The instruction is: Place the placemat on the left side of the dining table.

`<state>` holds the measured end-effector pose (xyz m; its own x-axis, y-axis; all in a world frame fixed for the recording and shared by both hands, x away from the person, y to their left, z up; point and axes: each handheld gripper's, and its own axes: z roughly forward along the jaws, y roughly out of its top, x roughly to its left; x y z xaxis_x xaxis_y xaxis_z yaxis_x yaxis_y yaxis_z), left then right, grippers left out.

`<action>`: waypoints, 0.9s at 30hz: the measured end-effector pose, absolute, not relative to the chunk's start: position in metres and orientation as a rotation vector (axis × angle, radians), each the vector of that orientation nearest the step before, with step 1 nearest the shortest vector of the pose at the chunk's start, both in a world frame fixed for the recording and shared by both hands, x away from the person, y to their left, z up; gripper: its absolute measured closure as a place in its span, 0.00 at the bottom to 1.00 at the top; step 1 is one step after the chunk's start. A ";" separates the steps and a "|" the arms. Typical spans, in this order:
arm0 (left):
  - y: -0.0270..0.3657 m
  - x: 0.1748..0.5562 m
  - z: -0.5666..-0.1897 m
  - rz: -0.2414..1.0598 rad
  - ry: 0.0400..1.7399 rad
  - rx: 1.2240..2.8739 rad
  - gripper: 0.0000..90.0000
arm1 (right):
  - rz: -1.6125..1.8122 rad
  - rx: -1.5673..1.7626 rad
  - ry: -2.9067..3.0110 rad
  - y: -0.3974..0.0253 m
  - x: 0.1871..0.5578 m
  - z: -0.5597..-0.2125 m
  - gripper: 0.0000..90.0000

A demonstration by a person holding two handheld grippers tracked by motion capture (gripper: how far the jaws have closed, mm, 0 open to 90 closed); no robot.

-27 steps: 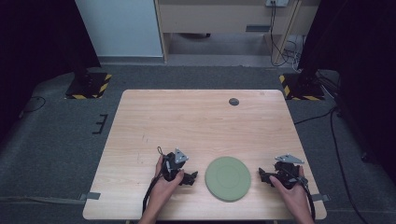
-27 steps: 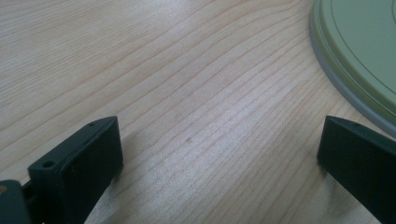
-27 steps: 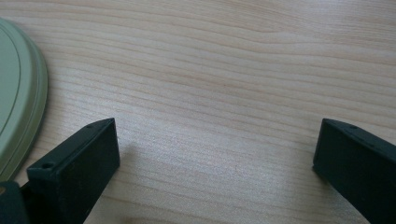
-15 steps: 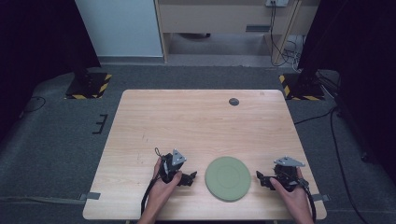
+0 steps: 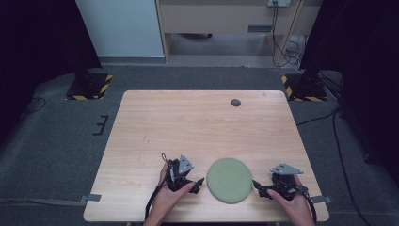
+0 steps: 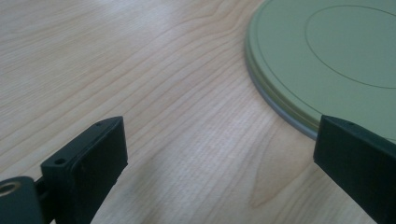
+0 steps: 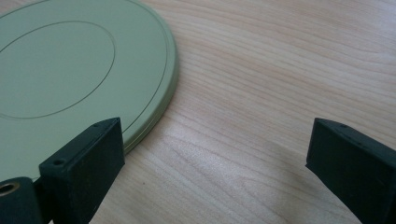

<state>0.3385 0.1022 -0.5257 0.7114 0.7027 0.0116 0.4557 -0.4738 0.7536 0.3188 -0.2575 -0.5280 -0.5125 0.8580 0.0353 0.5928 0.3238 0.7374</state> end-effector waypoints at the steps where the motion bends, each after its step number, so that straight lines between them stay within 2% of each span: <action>1: 0.101 0.338 -0.525 0.408 0.870 2.152 0.03 | 1.011 1.287 2.235 -0.257 0.319 -0.528 0.05; 14: 0.082 0.327 -0.525 0.386 0.785 2.183 0.02 | 1.017 1.230 2.294 -0.251 0.314 -0.528 0.07; 27: 0.078 0.330 -0.528 0.409 0.810 2.188 0.00 | 0.997 1.236 2.278 -0.248 0.316 -0.528 0.03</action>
